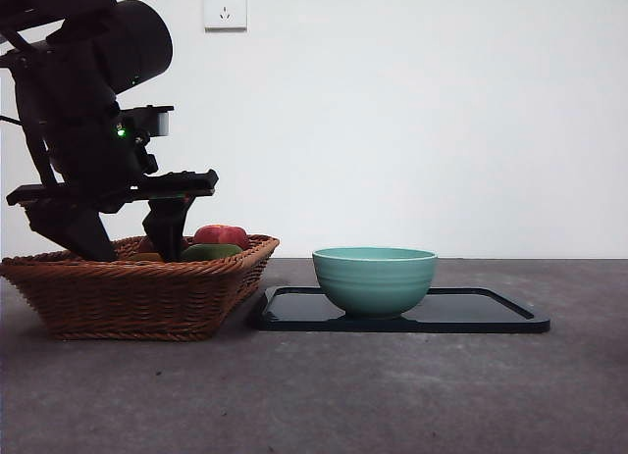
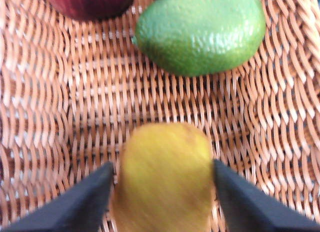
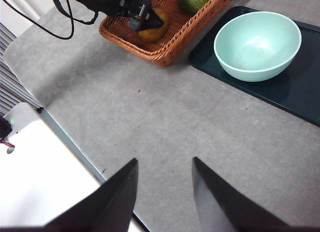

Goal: Pick up the wifruite, put it on the bowl, pick up the plate, put it on desk

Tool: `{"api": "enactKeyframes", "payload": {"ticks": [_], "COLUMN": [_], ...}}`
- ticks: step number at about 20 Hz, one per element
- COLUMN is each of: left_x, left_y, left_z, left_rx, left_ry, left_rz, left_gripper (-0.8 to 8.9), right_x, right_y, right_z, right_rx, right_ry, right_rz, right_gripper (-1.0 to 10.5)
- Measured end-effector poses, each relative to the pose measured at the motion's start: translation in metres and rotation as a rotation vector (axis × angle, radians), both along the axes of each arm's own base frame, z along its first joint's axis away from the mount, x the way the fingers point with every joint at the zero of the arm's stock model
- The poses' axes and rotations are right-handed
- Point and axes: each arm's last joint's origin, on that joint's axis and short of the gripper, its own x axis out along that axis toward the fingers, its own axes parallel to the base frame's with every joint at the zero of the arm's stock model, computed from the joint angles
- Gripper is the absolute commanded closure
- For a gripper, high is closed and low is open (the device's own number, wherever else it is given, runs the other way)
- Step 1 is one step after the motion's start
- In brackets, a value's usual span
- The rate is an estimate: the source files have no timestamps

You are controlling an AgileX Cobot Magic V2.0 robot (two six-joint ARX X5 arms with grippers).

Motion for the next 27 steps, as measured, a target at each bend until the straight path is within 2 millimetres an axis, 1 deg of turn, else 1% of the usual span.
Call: {"api": "enactKeyframes", "payload": {"ticks": [4, 5, 8, 10, 13, 15, 17, 21, 24, 27], "left_x": [-0.001, -0.003, -0.018, -0.034, -0.07, -0.091, -0.109, -0.133, -0.143, -0.146], "left_y": [0.0, 0.001, 0.008, 0.014, 0.022, 0.028, 0.033, 0.038, 0.041, 0.042], "left_z": [0.001, 0.006, 0.045, 0.073, 0.113, 0.127, 0.134, 0.136, 0.132, 0.129], "left_rx": [0.0, -0.005, -0.054, -0.088, -0.198, -0.249, -0.296, -0.373, -0.393, -0.374], "left_ry": [0.0, -0.01, -0.125, -0.201, -0.28, -0.279, -0.243, -0.144, -0.056, -0.022], "left_rz": [-0.001, -0.001, -0.004, -0.019, -0.153, -0.24, -0.34, -0.521, -0.606, -0.631], "left_gripper": [4.59, 4.59, 4.61, 4.62, 4.69, 4.69, 4.7, 4.71, 4.71, 4.71], "right_x": [0.0, 0.0, 0.0, 0.0, 0.001, 0.001, 0.001, 0.001, 0.001, 0.001], "right_y": [0.0, 0.0, 0.0, 0.0, 0.0, 0.0, 0.0, 0.0, 0.0, 0.0], "right_z": [0.0, 0.0, 0.0, 0.001, 0.001, 0.001, 0.001, 0.001, 0.001, 0.001], "right_rx": [0.003, 0.003, 0.004, 0.007, -0.006, -0.007, -0.006, -0.005, -0.005, -0.001], "right_ry": [0.004, 0.004, 0.003, -0.004, -0.011, -0.011, -0.012, -0.01, -0.009, -0.003], "right_rz": [-0.003, -0.004, -0.004, -0.005, -0.027, -0.027, -0.027, -0.028, -0.029, -0.033], "right_gripper": [7.7, 7.7, 7.7, 7.7, 7.7, 7.7, 7.7, 7.7, 7.7, 7.7]}}
